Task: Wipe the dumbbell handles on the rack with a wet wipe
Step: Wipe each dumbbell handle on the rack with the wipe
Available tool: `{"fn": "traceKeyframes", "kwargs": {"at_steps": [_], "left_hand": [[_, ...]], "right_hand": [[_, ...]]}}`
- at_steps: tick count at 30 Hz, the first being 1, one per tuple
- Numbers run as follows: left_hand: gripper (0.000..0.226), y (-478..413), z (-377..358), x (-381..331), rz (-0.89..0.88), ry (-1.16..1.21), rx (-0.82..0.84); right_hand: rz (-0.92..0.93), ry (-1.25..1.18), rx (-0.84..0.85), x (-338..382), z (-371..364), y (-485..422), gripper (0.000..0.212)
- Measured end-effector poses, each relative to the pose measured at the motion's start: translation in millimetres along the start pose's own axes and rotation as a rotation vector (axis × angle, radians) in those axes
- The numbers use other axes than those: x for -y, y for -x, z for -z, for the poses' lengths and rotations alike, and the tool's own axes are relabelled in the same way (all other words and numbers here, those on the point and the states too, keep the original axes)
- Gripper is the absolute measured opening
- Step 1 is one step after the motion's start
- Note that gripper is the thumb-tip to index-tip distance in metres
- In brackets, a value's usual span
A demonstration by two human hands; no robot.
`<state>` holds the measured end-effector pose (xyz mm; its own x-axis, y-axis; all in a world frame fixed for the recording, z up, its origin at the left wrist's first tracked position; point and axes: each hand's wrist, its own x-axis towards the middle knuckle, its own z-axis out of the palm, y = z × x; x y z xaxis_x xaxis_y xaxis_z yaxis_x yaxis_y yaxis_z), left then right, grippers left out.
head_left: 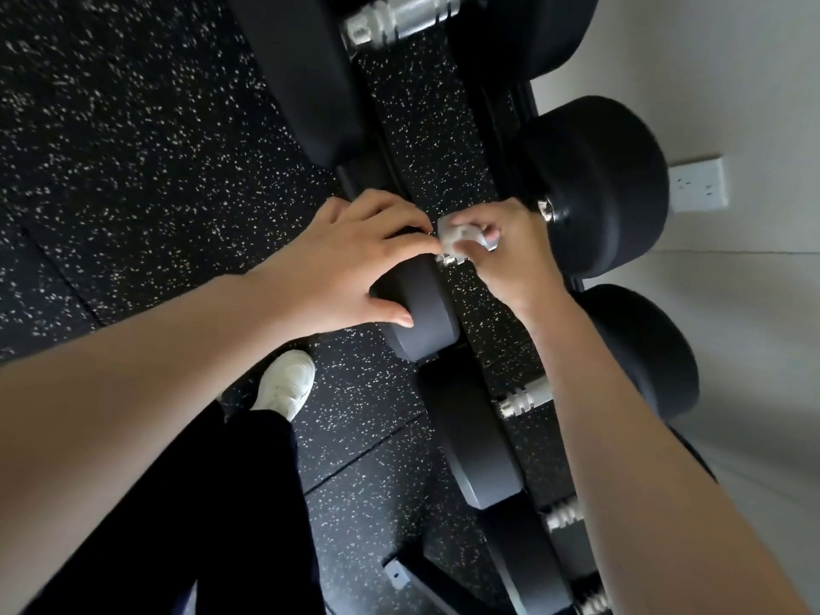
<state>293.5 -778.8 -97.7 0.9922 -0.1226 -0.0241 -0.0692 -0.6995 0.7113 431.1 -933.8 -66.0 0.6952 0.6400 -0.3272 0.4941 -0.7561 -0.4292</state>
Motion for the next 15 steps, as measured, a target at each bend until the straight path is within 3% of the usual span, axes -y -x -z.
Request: {"fn": "traceKeyframes", "kwargs": {"at_steps": [5, 8, 15], "left_hand": [[0.071, 0.3, 0.8, -0.4, 0.001, 0.008, -0.026], [0.072, 1.0, 0.4, 0.2, 0.007, 0.019, -0.037], [0.068, -3.8, 5.1, 0.6, 0.035, 0.057, 0.042]], "right_hand": [[-0.072, 0.017, 0.231, 11.2, 1.4, -12.8, 0.013], [-0.082, 0.077, 0.318, 15.5, 4.3, -20.6, 0.018], [-0.110, 0.251, 0.284, 12.6, 30.6, -32.3, 0.011]]}}
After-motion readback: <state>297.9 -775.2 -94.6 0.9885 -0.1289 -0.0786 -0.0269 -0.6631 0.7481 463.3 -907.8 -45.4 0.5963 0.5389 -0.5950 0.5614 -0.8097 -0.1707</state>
